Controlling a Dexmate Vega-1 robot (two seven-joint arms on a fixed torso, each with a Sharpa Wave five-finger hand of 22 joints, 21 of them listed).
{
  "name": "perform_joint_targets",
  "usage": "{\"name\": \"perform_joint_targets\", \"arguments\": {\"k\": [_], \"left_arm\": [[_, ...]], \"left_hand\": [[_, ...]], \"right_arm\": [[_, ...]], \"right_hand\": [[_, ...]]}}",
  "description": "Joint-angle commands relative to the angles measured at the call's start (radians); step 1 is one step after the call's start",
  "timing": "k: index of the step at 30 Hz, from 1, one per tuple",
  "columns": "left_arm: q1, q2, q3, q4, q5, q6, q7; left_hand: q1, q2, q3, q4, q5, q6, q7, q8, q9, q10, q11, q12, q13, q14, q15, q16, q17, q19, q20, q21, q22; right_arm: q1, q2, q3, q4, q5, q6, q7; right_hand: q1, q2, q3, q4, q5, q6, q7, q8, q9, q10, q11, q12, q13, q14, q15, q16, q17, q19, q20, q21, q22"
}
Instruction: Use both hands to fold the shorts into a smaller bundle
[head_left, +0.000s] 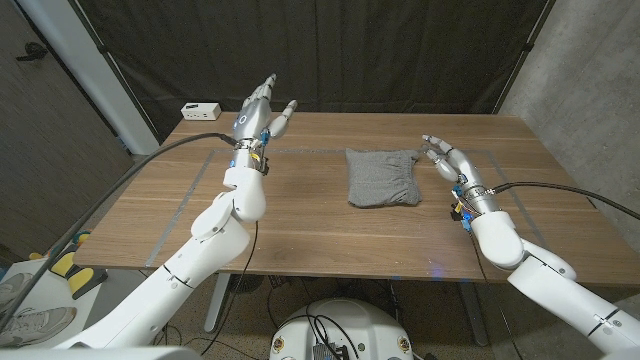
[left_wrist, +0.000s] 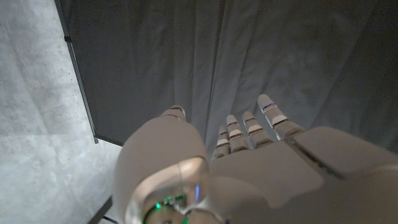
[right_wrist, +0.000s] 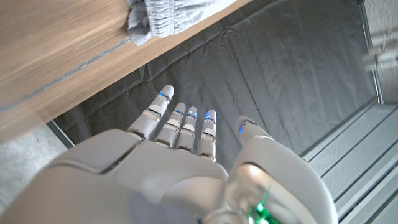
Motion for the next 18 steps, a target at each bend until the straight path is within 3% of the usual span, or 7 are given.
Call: {"name": "perform_joint_targets", "arguments": {"k": [1, 15, 18], "left_arm": [[0.026, 0.031, -0.081, 0.038, -0.376, -0.16, -0.06], [0.007, 0.043, -0.107, 0.167, -0.679, -0.367, -0.17], [-0.004, 0.048, -0.099, 0.198, -0.72, -0.4, -0.197]], "left_hand": [[-0.023, -0.002, 0.014, 0.002, -0.002, -0.017, 0.006, 0.004, 0.002, -0.022, 0.004, -0.001, 0.001, -0.017, 0.007, 0.0, 0.001, -0.018, 0.001, -0.008, 0.004], [-0.129, -0.007, 0.02, 0.015, 0.004, -0.035, 0.025, 0.011, 0.002, -0.056, 0.035, 0.004, -0.002, -0.057, 0.033, 0.005, 0.001, -0.048, 0.003, -0.02, 0.003], [-0.154, -0.01, 0.017, 0.017, 0.007, -0.032, 0.026, 0.013, 0.002, -0.057, 0.039, 0.006, -0.002, -0.059, 0.032, 0.006, 0.001, -0.053, 0.0, -0.021, 0.004]], "right_arm": [[0.034, 0.088, 0.005, 0.14, 0.198, 0.214, 0.097], [0.06, 0.182, 0.004, 0.221, 0.347, 0.344, 0.157], [0.051, 0.173, 0.009, 0.19, 0.299, 0.3, 0.115]], "right_hand": [[-0.006, 0.008, 0.002, 0.009, -0.004, -0.009, 0.007, 0.0, 0.004, -0.002, 0.01, 0.001, 0.003, -0.008, -0.018, -0.001, 0.001, 0.005, -0.008, 0.001, 0.0], [-0.046, -0.026, -0.024, 0.029, -0.01, -0.028, 0.04, 0.003, 0.004, -0.005, 0.039, 0.007, 0.002, -0.011, 0.005, 0.003, 0.0, 0.013, -0.005, 0.002, -0.001], [-0.061, -0.037, -0.036, 0.035, -0.009, -0.029, 0.046, 0.005, 0.005, -0.002, 0.041, 0.009, 0.002, -0.01, 0.011, 0.003, -0.001, 0.014, -0.003, 0.002, -0.001]]}}
